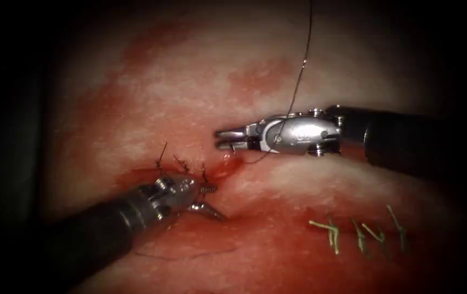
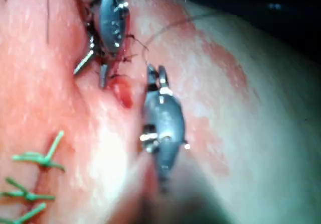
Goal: Wound Closure
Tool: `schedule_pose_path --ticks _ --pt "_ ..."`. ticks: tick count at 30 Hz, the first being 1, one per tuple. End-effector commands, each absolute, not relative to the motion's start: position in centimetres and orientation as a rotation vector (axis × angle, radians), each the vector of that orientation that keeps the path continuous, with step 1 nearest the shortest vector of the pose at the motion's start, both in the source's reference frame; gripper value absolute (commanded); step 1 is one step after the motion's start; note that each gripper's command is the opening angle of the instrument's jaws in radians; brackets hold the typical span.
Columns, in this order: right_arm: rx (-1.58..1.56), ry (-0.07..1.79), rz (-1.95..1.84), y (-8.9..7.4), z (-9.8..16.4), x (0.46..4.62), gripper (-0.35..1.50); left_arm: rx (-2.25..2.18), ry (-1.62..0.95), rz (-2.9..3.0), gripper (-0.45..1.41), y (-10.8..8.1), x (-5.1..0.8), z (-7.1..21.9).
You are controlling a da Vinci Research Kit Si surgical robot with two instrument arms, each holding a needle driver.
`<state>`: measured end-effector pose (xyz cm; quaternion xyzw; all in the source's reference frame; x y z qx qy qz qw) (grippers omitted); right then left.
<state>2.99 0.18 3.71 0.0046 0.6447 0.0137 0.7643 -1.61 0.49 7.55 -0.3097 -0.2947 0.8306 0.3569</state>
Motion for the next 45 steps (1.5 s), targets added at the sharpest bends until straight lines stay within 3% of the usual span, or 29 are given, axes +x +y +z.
schedule_pose_path --ticks 1,23,45 --pt "0.053 1.4 0.089 0.24 3.73 3.1 -0.35 -0.8 -0.76 2.146 0.54 0.52 -1.65 7.6" --pt "0.097 1.378 0.252 0.51 3.8 3.15 -0.35 -0.799 -0.764 2.147 0.54 0.51 -1.66 7.6" --pt "-0.12 1.431 0.053 0.47 3.57 3.13 -0.35 -0.791 -0.77 2.153 0.54 0.5 -1.66 7.6"
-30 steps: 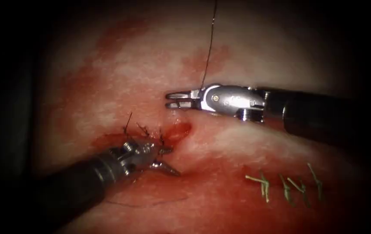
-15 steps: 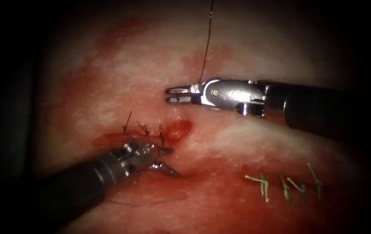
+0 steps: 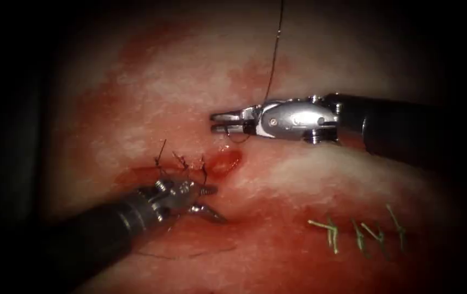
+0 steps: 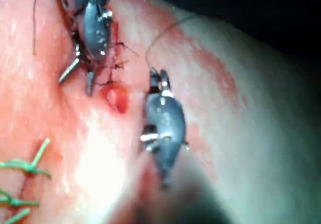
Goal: Wound Closure
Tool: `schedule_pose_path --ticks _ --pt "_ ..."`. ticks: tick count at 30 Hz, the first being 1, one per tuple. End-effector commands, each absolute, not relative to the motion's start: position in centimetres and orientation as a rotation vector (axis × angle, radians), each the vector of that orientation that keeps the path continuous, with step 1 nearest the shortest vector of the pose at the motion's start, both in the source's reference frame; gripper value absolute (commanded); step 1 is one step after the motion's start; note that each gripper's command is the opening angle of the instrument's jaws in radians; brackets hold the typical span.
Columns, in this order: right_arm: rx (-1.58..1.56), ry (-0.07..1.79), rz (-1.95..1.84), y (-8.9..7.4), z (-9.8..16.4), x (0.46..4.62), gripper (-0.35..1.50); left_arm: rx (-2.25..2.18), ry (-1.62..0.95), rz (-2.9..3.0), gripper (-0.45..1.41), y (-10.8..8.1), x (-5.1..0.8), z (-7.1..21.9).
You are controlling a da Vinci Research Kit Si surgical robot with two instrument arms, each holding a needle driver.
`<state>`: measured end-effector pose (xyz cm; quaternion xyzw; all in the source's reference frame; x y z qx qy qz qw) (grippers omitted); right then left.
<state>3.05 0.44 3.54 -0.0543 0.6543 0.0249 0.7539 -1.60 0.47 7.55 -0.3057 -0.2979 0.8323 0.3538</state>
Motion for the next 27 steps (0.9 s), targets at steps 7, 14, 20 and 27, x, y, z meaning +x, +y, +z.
schedule_pose_path --ticks 7,14,20,27 --pt "-0.076 1.434 0.121 0.53 3.6 3.14 -0.35 -0.791 -0.771 2.153 0.54 0.5 -1.66 7.6" --pt "0.141 1.374 0.339 0.66 3.71 3.19 -0.35 -0.791 -0.77 2.153 0.54 0.5 -1.66 7.61" --pt "0.23 1.338 0.429 0.71 3.81 3.25 -0.35 -0.791 -0.77 2.153 0.54 0.49 -1.66 7.61" --pt "0.297 1.334 0.49 0.7 3.79 3.24 -0.35 -0.791 -0.769 2.153 0.54 0.49 -1.66 7.61"
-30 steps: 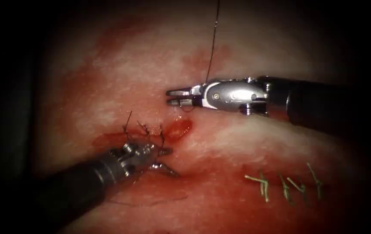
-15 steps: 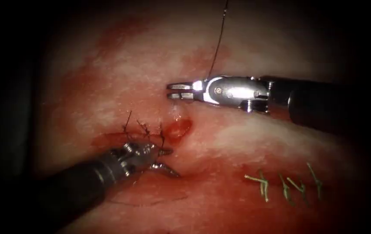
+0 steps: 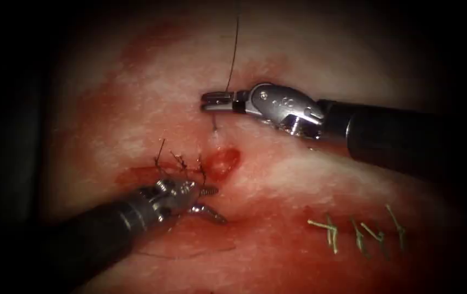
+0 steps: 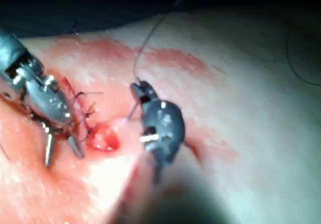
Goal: Wound Closure
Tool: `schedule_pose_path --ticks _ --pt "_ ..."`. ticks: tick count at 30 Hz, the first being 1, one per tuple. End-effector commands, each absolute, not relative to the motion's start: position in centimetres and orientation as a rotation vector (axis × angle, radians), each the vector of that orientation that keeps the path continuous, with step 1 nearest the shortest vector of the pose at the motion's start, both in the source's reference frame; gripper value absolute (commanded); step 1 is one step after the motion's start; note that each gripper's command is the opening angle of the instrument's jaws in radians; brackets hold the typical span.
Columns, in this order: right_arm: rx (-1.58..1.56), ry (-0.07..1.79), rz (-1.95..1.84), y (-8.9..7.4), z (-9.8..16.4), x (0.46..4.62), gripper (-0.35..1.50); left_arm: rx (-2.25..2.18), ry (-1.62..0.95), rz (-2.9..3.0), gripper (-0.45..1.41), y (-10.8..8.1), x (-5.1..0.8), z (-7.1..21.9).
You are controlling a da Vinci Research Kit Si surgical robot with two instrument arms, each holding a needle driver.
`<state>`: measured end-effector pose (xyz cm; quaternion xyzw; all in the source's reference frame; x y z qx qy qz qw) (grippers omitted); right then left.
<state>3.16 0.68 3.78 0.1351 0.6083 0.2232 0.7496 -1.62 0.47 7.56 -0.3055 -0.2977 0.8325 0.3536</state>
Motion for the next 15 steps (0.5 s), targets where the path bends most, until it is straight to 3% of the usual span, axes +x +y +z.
schedule_pose_path --ticks 1,15 --pt "0.301 1.34 0.504 0.71 3.79 3.24 -0.35 -0.791 -0.769 2.153 0.54 0.49 -1.66 7.61" --pt "0.45 1.29 0.663 0.67 3.82 3.23 -0.35 -0.789 -0.77 2.155 0.54 0.48 -1.67 7.61"
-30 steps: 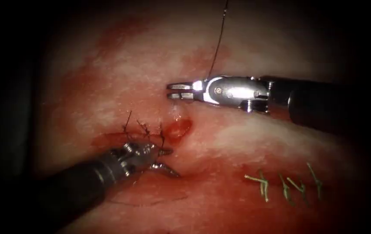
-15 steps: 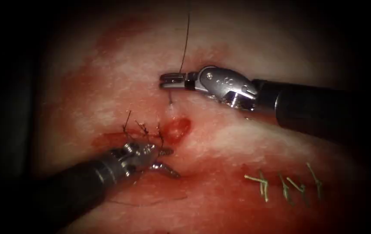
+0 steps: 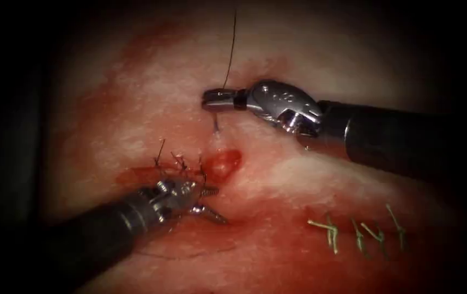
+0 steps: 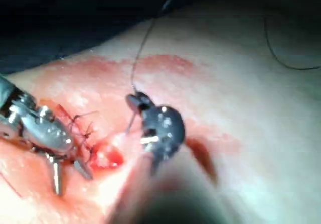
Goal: Wound Closure
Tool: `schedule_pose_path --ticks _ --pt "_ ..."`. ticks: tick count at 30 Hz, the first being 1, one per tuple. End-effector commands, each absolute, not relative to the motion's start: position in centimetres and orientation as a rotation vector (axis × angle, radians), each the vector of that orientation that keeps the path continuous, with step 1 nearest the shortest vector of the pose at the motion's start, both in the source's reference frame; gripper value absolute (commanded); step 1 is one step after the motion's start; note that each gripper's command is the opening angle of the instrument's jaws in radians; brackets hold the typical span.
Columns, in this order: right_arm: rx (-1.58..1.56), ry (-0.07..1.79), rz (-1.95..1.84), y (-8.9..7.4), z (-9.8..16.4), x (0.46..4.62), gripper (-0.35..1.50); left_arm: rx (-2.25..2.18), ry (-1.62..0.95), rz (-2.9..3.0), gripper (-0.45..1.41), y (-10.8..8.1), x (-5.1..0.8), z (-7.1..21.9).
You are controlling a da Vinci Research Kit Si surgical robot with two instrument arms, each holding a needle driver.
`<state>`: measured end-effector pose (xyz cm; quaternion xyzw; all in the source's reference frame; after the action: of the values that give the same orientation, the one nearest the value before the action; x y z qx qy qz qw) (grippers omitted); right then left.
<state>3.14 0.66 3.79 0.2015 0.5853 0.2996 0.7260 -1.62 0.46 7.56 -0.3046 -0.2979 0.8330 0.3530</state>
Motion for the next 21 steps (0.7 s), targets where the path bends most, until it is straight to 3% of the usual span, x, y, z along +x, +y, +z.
schedule_pose_path --ticks 1,21 --pt "0.479 1.271 0.69 0.63 3.83 3.23 -0.35 -0.79 -0.774 2.155 0.54 0.48 -1.66 7.61" --pt "0.724 1.114 0.839 0.38 3.87 3.25 -0.35 -0.787 -0.776 2.157 0.54 0.48 -1.65 7.61"
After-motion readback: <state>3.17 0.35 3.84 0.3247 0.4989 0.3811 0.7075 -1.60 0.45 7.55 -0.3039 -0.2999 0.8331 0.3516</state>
